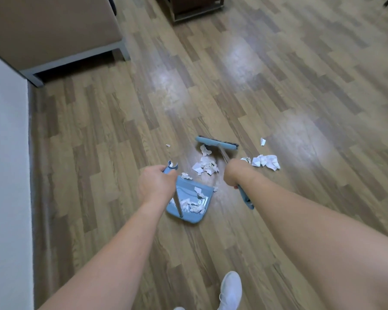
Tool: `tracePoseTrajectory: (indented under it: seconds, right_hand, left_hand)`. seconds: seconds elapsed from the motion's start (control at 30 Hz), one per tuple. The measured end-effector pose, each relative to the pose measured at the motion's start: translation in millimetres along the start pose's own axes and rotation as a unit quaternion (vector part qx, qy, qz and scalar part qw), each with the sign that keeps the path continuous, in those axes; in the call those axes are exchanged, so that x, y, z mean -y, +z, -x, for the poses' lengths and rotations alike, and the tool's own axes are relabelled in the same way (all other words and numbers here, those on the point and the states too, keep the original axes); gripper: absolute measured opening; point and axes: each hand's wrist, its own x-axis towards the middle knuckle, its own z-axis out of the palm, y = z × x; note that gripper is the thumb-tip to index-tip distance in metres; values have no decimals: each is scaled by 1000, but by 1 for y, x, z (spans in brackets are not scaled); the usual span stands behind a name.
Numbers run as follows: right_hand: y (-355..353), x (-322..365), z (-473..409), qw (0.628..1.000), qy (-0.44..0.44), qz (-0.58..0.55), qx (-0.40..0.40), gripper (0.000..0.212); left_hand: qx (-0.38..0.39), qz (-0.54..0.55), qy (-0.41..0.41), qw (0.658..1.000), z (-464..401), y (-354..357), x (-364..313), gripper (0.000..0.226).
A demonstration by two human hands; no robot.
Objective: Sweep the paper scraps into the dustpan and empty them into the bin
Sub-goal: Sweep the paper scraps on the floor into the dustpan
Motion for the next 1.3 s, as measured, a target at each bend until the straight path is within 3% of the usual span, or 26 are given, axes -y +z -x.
tracePoseTrajectory:
  seconds: [0.2,0.33,0.43,0.57,1.0,1.1,1.3]
  right_hand:
    - [7,6,-13,997,-25,30,74,23]
    - [-2,11,8,994,-58,24,86,31]
    - [-7,12,26,989,-87,40,113,19]
    - [-5,4,44,985,-84,59,139,22]
    - [-17,12,64,995,-79,-17,64,17]
    - [-21,25,46,996,-75,-12,39,29]
    - [-21,51,7,995,-61,-77,-6,10]
  left_hand:
    - [-2,-13,-5,1000,-8,5,-20,38]
    - [16,-17,-11,1000,-9,9,-43,30]
    - [22,-11,-18,1000,-7,12,-49,38]
    - [33,-7,-29,999,1,12,-44,35]
    - [42,10,-45,998,11,-20,-16,34]
    - [24,20,-62,998,15,-28,0,30]
    - [-13,34,-102,994,21,-50,35,22]
